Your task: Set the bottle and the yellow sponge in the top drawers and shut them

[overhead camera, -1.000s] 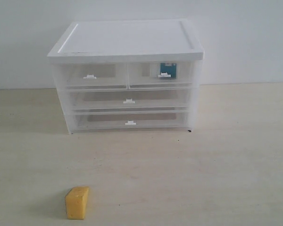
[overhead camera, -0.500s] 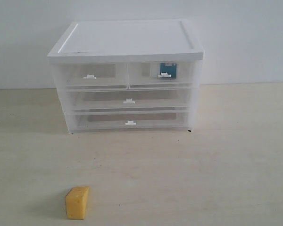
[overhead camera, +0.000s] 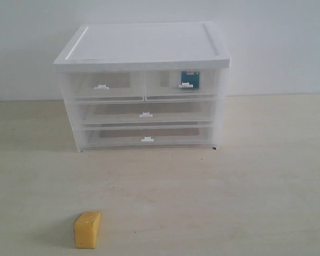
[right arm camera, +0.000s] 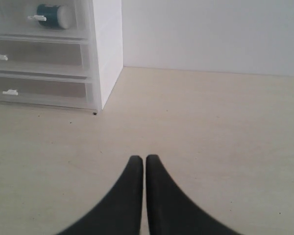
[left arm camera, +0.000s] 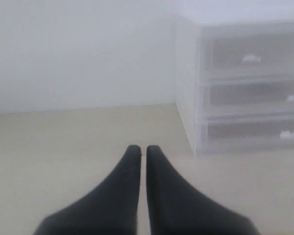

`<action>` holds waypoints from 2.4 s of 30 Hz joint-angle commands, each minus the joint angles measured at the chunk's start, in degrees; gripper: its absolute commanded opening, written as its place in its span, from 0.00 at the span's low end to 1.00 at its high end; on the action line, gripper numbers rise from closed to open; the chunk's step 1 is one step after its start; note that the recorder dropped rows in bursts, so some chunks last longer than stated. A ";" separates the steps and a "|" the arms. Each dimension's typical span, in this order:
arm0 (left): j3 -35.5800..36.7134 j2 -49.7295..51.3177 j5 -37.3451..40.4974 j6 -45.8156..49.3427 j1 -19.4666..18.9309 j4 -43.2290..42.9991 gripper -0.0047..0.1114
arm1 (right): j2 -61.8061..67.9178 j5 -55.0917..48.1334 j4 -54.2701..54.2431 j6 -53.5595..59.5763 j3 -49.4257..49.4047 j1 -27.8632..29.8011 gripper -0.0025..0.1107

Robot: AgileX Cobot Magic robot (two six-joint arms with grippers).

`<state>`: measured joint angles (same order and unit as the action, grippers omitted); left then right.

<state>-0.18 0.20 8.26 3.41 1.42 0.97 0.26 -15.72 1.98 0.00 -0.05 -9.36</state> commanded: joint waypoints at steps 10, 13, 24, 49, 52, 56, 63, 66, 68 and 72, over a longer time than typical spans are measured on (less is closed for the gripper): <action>-3.04 2.37 -37.16 -16.76 -0.21 1.55 0.08 | -0.26 0.05 -0.19 0.44 0.05 0.18 0.02; -7.50 9.10 -35.72 -16.02 -0.21 1.09 0.08 | -0.26 0.05 -0.19 0.44 0.05 0.18 0.02; -21.83 40.71 -30.90 -15.65 -0.21 -7.88 0.08 | -0.26 0.05 -0.19 0.44 0.05 0.18 0.02; -24.51 78.73 -51.58 2.35 22.77 6.97 0.08 | -0.26 0.05 -0.19 0.44 0.05 0.18 0.02; -24.98 82.09 -55.54 5.00 25.38 11.60 0.08 | -0.26 0.05 -0.19 0.44 0.05 0.18 0.02; -25.06 87.04 -62.57 5.15 27.84 14.08 0.08 | -0.26 0.05 -0.19 0.44 0.05 0.18 0.02; -25.21 94.37 -72.07 3.51 28.62 15.26 0.08 | -0.26 0.05 -0.19 0.44 0.05 0.18 0.02; -25.51 96.68 -74.87 2.63 28.62 12.28 0.08 | -0.26 0.05 -0.19 0.44 0.05 0.18 0.02; -26.73 98.03 -73.98 2.63 28.62 10.03 0.11 | -0.26 0.05 -0.19 0.44 0.05 0.18 0.02; -30.44 101.40 -71.45 2.05 28.62 6.55 0.44 | -0.26 0.05 -0.19 0.44 0.05 0.18 0.02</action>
<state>-28.97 100.03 -64.08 6.70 29.69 9.79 0.26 -15.72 1.90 0.00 -0.05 -9.36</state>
